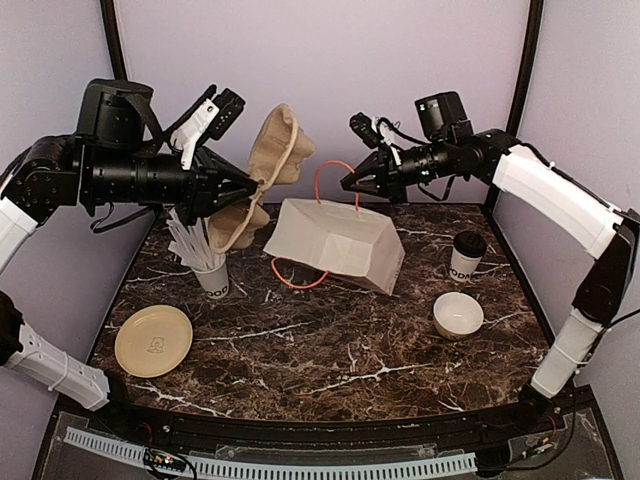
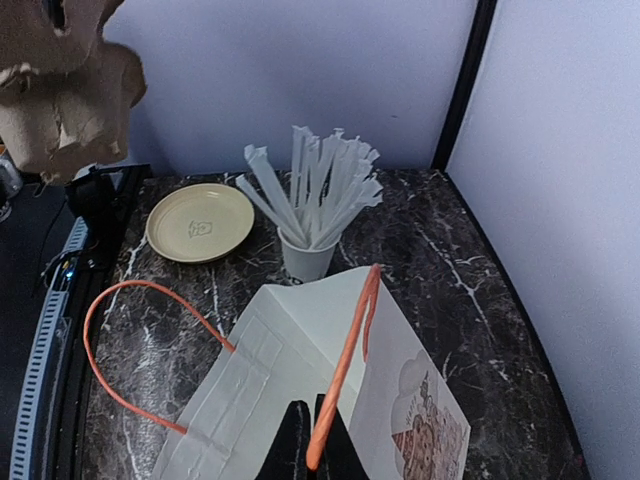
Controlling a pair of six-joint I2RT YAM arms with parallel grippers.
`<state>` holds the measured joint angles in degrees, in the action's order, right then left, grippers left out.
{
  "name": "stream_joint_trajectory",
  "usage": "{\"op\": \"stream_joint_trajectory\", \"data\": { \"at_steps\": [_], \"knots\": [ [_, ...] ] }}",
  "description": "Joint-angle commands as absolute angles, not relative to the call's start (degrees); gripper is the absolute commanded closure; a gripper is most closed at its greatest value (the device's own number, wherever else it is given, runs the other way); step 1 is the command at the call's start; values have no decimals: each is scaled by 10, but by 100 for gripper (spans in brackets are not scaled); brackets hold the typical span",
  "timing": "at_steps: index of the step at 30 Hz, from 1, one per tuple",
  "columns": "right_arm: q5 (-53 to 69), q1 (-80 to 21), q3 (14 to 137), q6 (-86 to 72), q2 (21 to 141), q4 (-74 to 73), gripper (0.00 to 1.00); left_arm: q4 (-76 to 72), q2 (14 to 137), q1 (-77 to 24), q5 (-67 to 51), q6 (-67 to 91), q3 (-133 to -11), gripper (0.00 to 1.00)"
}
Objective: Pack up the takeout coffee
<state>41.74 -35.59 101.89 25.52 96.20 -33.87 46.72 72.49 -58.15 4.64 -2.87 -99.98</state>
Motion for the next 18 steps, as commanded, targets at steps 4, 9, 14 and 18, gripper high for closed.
{"op": "stream_joint_trajectory", "data": {
  "at_steps": [4,9,14,18],
  "knots": [
    [500,-378,996,322,922,-443,100,264,659,-585,-112,-113,-883,84],
    [525,-387,999,345,913,-498,100,199,661,-588,-205,-126,-854,83],
    [540,-392,1024,372,910,-567,100,189,686,-613,-238,-161,-864,83],
    [536,-392,1018,386,901,-585,100,177,706,-634,-248,-177,-856,83]
  ]
}}
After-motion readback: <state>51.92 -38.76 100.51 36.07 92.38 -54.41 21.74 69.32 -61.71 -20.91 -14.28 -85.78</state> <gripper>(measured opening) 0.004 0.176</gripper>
